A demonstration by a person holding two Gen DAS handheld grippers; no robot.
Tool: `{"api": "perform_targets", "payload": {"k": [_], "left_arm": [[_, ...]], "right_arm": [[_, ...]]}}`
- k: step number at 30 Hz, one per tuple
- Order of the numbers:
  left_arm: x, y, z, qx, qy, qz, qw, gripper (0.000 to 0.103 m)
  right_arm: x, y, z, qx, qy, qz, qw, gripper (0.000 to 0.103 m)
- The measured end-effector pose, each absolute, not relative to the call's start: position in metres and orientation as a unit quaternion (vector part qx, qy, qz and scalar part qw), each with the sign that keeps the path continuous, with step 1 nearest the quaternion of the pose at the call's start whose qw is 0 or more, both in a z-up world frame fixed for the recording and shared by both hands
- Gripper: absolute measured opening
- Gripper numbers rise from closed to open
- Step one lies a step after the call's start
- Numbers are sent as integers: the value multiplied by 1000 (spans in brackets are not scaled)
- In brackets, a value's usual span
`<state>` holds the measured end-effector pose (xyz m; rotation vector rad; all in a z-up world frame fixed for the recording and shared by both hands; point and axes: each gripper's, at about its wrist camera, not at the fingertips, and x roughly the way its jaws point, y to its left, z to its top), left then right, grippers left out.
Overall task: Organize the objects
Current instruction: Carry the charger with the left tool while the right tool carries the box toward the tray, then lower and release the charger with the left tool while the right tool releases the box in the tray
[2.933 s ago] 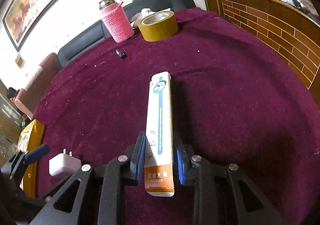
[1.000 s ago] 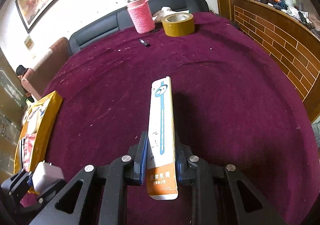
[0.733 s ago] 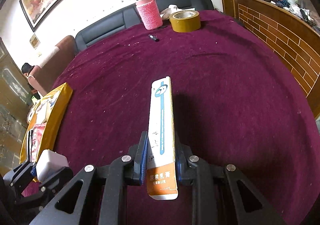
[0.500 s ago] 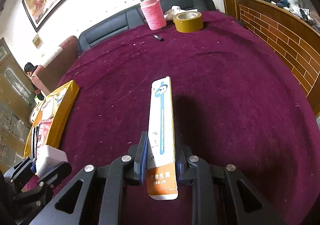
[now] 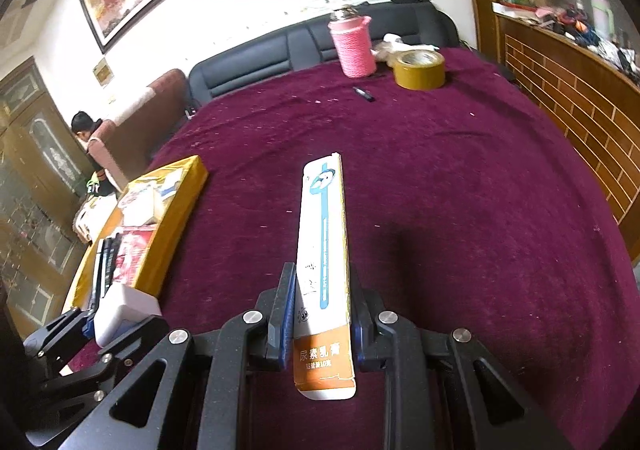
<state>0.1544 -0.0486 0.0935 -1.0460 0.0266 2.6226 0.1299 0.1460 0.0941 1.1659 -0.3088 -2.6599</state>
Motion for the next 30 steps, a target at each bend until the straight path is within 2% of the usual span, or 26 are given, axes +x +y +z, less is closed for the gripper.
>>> {"api": "perform_targets", "payload": {"k": [17, 30], "left_arm": [[175, -127, 125, -325, -31, 938, 118, 39], [180, -192, 127, -318, -64, 944, 67, 39]], "right_arm": [[143, 76, 131, 375, -81, -906, 177, 24], [145, 22, 144, 375, -61, -898, 220, 24]]}}
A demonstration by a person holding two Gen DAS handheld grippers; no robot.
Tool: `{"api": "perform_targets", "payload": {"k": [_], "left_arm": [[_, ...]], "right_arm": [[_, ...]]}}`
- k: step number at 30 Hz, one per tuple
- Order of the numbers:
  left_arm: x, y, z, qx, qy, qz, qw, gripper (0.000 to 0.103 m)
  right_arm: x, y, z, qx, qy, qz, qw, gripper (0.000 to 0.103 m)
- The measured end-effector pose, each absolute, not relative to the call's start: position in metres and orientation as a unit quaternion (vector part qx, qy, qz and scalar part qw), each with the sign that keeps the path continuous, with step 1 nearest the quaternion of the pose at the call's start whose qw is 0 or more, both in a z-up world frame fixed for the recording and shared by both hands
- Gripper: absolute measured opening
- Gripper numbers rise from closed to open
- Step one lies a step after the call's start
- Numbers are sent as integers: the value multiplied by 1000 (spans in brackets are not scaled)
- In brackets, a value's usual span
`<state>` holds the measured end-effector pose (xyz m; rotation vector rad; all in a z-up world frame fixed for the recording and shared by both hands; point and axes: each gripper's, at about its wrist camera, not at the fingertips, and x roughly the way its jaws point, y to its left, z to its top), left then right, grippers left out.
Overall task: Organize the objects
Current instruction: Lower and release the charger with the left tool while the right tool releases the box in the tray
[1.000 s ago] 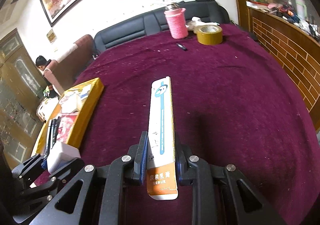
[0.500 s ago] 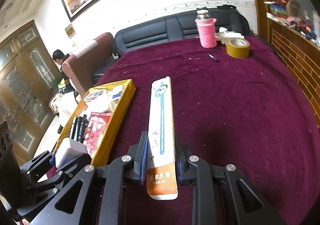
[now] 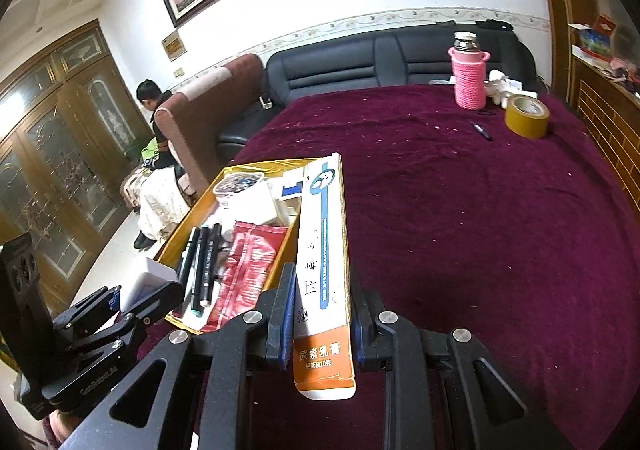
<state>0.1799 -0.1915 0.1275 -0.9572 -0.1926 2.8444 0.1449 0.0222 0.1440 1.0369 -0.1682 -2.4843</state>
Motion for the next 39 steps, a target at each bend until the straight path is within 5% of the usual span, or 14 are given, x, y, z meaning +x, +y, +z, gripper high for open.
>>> {"api": "perform_targets", "payload": {"k": [39], "left_arm": [[116, -321, 55, -380, -162, 911, -6, 39]], "right_arm": [[32, -201, 85, 469, 18, -821, 326, 24]]}}
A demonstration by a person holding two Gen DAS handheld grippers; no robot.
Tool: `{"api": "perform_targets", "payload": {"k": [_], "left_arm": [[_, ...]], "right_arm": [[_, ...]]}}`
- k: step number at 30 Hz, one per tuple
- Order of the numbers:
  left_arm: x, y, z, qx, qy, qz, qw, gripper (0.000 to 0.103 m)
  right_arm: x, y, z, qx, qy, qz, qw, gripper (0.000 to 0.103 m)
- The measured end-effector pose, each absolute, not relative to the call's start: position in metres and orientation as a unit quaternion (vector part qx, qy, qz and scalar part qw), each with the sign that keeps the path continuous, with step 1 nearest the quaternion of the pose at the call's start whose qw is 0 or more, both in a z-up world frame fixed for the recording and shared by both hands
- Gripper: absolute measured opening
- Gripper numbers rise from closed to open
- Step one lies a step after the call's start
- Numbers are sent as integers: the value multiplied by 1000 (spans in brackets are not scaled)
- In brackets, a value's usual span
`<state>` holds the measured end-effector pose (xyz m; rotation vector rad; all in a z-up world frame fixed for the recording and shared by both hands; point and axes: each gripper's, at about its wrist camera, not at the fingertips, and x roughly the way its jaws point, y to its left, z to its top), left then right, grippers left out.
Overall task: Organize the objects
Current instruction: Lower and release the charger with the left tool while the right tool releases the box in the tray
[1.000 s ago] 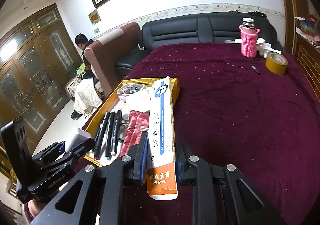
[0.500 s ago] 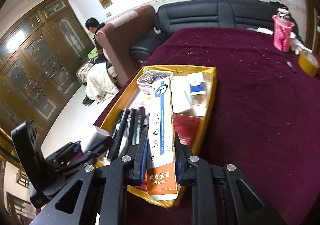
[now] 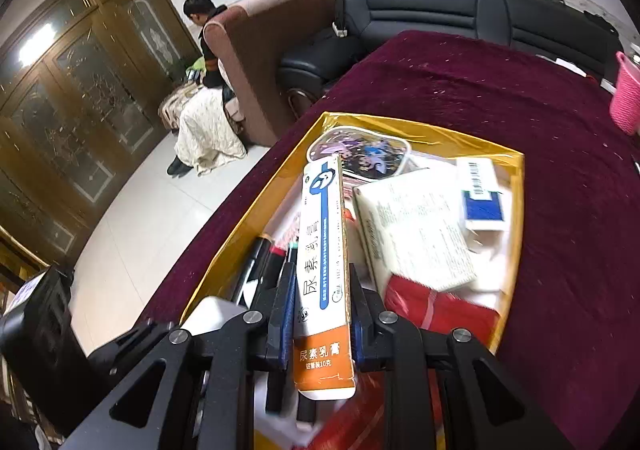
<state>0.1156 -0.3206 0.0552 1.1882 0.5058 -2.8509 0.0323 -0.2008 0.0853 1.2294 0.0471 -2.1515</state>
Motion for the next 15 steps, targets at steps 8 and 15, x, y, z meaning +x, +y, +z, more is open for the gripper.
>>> {"api": "perform_targets", "payload": {"k": [8, 15], "left_arm": [[108, -330, 49, 383, 183, -905, 3, 39], [104, -328, 48, 381, 182, -906, -3, 39]], "right_arm": [[8, -230, 66, 488, 33, -809, 325, 24], [-10, -245, 57, 497, 40, -805, 322, 24]]}}
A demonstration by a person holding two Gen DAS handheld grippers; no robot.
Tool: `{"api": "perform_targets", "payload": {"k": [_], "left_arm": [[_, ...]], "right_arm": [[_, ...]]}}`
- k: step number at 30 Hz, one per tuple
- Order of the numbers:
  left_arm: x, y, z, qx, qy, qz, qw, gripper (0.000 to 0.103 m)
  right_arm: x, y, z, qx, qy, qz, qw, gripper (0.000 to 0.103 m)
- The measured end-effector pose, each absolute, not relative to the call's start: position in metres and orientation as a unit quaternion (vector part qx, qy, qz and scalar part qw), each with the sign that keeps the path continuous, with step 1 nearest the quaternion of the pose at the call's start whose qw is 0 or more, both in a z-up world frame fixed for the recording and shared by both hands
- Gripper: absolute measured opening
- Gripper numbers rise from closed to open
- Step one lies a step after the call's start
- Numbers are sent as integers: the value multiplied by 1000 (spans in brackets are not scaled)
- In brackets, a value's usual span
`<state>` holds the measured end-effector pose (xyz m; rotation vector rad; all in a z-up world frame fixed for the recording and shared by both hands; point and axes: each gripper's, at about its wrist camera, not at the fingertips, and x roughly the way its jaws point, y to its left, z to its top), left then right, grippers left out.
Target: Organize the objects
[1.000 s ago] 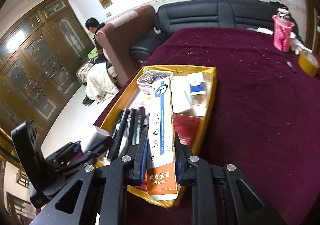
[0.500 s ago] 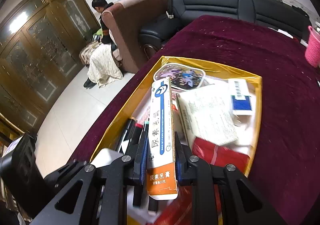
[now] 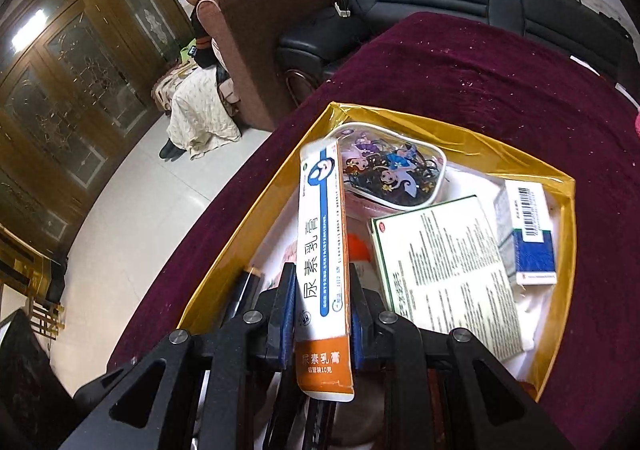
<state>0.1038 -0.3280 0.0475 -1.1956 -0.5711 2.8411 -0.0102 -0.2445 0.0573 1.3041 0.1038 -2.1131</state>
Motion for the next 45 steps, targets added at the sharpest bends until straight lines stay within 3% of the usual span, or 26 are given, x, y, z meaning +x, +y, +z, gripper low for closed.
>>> {"api": "perform_targets", "payload": {"k": [15, 19, 23, 25, 31, 36, 41, 45], "left_arm": [[105, -330, 47, -370, -189, 909, 0, 40], [108, -328, 50, -367, -187, 911, -6, 51], [112, -323, 57, -359, -182, 915, -4, 60], [116, -318, 62, -353, -179, 918, -3, 62], [131, -299, 79, -335, -154, 930, -11, 80], [151, -281, 99, -295, -121, 947, -45, 94], [167, -263, 115, -257, -98, 958, -82, 103], [178, -245, 126, -239, -74, 963, -96, 103]], "right_arm": [[-14, -253, 45, 508, 40, -797, 323, 27], [-14, -243, 51, 505, 14, -799, 327, 34], [-7, -231, 63, 493, 3, -806, 329, 51], [-1, -223, 69, 487, -4, -809, 329, 55], [18, -191, 86, 466, -28, -823, 325, 60], [42, -147, 105, 425, -63, -849, 308, 72], [57, -107, 111, 403, -83, -865, 288, 79], [70, -85, 108, 390, -61, -880, 264, 81]]}}
